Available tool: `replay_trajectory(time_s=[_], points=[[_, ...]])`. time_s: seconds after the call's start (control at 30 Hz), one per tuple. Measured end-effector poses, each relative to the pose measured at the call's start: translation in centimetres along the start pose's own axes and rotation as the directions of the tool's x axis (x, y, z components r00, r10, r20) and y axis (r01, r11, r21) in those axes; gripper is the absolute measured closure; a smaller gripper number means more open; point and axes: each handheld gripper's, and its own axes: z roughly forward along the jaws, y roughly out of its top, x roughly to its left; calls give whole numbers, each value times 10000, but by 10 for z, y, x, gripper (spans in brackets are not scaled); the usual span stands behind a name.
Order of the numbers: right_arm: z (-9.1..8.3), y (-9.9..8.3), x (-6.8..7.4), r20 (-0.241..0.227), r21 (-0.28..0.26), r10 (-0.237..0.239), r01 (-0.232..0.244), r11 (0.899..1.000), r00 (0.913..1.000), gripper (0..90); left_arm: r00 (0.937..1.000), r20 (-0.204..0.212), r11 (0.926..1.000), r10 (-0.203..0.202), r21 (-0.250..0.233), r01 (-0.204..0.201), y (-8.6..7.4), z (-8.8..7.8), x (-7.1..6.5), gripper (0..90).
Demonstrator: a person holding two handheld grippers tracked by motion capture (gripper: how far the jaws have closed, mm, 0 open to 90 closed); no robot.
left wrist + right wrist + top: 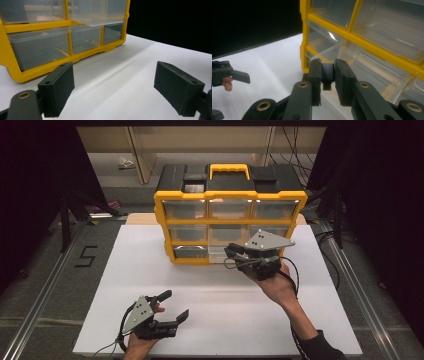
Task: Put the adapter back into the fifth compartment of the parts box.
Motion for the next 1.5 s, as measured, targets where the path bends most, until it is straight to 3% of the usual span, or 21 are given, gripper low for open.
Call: replay_trajectory(time_s=[1.5], points=[[24,11,-30,707,308,616,-639,9975,9956,764,10000,23,10000,-43,-15,43,0,0,0,160]])
